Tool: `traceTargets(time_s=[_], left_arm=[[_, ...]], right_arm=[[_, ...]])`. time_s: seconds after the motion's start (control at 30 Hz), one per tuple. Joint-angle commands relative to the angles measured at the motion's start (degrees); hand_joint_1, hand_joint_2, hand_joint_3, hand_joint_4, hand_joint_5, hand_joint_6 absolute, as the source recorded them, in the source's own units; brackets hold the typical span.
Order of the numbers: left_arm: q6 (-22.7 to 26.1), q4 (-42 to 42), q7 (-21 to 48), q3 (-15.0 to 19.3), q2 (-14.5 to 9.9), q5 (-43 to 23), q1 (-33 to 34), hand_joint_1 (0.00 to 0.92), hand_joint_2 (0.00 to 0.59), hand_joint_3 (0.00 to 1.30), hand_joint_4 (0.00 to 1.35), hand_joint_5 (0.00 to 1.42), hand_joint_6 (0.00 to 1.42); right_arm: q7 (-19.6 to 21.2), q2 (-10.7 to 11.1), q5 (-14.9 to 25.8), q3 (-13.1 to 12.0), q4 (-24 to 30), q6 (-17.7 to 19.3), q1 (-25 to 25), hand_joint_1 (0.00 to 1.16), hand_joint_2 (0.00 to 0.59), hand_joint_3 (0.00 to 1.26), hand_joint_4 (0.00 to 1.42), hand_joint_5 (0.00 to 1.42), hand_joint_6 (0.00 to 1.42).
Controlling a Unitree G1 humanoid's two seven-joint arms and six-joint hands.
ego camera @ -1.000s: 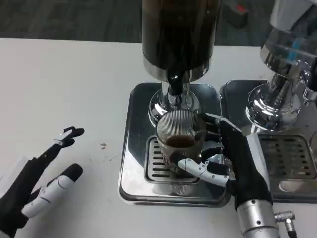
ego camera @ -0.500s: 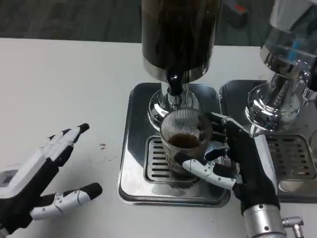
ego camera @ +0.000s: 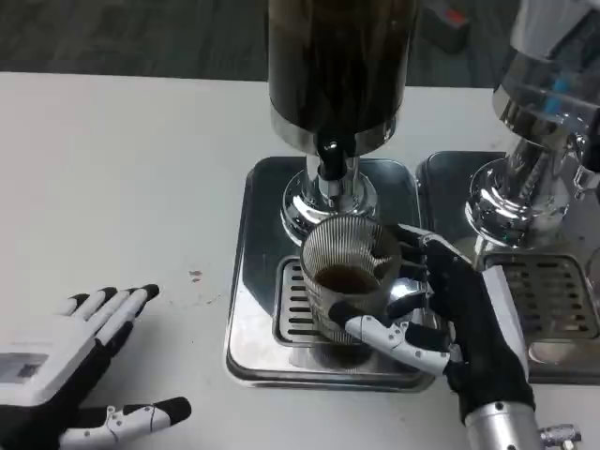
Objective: Grasp the cup under the faucet to collect the drink, then remove the cup.
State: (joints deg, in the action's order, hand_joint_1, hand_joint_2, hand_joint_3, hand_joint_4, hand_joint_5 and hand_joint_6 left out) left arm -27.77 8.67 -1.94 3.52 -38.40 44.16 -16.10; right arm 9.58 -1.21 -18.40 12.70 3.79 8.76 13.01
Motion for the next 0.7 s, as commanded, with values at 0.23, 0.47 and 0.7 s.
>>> traceTargets(time_s=[0.23,0.47,0.7], left_arm=[[0.0,-1.2,-13.8,-1.0,-0.8,4.7,-5.0,0.000,0.081,0.00,0.00,0.00,0.00],[2.2,-3.3,-17.0,-1.1,-0.2,5.1,-8.6,0.000,0.084,0.00,0.00,0.00,0.00],[4.0,-4.4,-16.8,-1.5,-0.3,5.2,-10.5,0.000,0.084,0.00,0.00,0.00,0.00]], right_arm=[[-2.2,0.7,1.5,0.8,6.1,1.6,3.3,0.93,0.221,0.48,0.60,0.57,0.74],[-4.0,1.5,2.0,1.6,8.8,1.7,5.5,0.93,0.221,0.48,0.60,0.58,0.76],[-5.5,2.9,1.4,2.0,10.8,1.6,7.1,0.92,0.228,0.48,0.61,0.59,0.77]])
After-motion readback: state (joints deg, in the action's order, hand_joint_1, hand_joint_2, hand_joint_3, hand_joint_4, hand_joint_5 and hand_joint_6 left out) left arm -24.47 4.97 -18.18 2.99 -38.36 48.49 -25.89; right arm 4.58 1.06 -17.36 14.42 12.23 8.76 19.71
